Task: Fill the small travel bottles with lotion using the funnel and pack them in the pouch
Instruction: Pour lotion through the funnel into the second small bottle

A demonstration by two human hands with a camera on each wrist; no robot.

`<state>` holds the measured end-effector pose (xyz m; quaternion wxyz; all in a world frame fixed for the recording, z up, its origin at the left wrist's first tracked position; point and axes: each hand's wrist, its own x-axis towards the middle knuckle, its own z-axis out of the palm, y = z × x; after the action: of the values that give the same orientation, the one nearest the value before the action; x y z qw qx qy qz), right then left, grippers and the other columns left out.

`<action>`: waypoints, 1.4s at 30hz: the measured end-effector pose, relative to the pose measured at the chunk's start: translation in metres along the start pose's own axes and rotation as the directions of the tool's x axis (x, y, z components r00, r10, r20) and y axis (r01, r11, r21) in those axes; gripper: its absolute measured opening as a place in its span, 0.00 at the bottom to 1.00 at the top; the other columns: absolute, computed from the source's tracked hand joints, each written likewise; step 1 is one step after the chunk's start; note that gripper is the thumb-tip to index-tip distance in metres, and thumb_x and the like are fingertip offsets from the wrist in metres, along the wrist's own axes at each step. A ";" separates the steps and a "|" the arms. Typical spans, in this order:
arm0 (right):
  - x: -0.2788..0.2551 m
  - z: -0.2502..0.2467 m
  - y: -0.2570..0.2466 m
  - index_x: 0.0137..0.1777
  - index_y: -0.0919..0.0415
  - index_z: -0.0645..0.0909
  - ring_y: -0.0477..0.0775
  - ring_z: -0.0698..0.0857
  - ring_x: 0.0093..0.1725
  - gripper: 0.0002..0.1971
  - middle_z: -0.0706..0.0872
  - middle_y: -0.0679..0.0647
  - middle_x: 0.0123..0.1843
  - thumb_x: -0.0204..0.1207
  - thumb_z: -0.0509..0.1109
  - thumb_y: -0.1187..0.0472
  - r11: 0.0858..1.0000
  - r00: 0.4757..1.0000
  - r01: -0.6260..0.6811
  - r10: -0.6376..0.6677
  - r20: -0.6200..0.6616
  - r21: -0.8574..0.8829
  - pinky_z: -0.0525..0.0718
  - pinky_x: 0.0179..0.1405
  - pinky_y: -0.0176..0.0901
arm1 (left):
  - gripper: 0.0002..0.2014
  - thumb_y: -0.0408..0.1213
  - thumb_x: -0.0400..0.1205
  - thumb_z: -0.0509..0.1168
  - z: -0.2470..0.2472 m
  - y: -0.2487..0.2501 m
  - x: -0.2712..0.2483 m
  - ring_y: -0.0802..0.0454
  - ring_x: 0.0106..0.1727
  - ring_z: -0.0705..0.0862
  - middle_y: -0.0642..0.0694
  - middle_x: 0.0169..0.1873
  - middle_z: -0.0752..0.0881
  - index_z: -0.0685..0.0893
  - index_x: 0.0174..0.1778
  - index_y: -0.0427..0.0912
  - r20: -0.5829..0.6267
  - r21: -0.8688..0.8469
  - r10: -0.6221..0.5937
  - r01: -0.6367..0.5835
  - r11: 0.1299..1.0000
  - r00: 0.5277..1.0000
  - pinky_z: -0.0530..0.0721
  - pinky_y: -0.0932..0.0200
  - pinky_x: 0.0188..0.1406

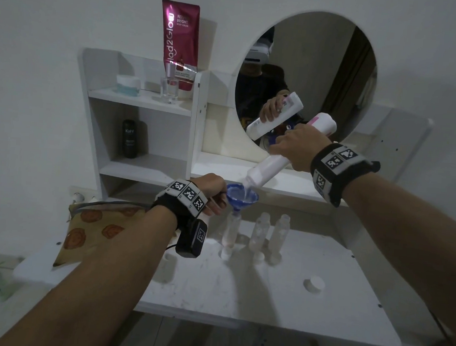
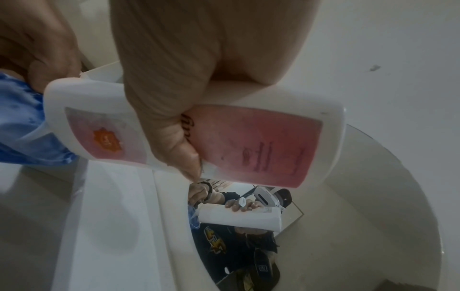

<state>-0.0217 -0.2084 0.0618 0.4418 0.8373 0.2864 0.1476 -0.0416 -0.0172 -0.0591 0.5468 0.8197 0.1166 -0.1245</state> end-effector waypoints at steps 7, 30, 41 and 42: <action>0.002 0.000 -0.003 0.70 0.46 0.76 0.55 0.85 0.63 0.24 0.86 0.48 0.63 0.75 0.75 0.57 1.000 1.000 -0.002 0.002 0.000 0.018 0.81 0.65 0.55 | 0.11 0.33 0.81 0.56 0.000 0.000 0.001 0.39 0.38 0.88 0.35 0.42 0.91 0.82 0.38 0.35 -0.006 -0.006 -0.002 0.002 1.000 1.000 0.82 0.59 0.30; -0.001 0.002 0.000 0.72 0.45 0.75 0.57 0.86 0.61 0.23 0.87 0.50 0.62 0.77 0.73 0.56 0.998 0.999 -0.035 0.035 0.009 0.048 0.82 0.65 0.54 | 0.13 0.31 0.80 0.56 0.000 -0.001 0.002 0.35 0.39 0.89 0.32 0.41 0.90 0.81 0.32 0.35 0.001 -0.055 -0.018 0.018 0.998 1.000 0.85 0.56 0.31; -0.004 0.007 -0.001 0.74 0.45 0.73 0.56 0.86 0.62 0.26 0.86 0.49 0.63 0.76 0.74 0.55 0.998 0.999 -0.039 0.039 -0.007 0.050 0.80 0.65 0.54 | 0.12 0.31 0.80 0.55 0.001 0.000 0.003 0.35 0.40 0.89 0.32 0.42 0.90 0.82 0.36 0.33 0.014 -0.032 -0.024 0.025 0.999 1.000 0.86 0.55 0.31; -0.003 0.007 -0.001 0.74 0.44 0.73 0.56 0.86 0.62 0.26 0.86 0.49 0.63 0.76 0.74 0.55 0.998 0.999 -0.041 0.042 -0.007 0.051 0.80 0.65 0.54 | 0.12 0.31 0.80 0.55 0.001 0.000 0.003 0.36 0.39 0.89 0.32 0.41 0.90 0.82 0.36 0.33 0.013 -0.034 -0.026 0.026 0.999 1.000 0.86 0.56 0.31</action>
<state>-0.0209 -0.2151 0.0571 0.4159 0.8534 0.2745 0.1529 -0.0387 -0.0177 -0.0604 0.5596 0.8080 0.1259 -0.1348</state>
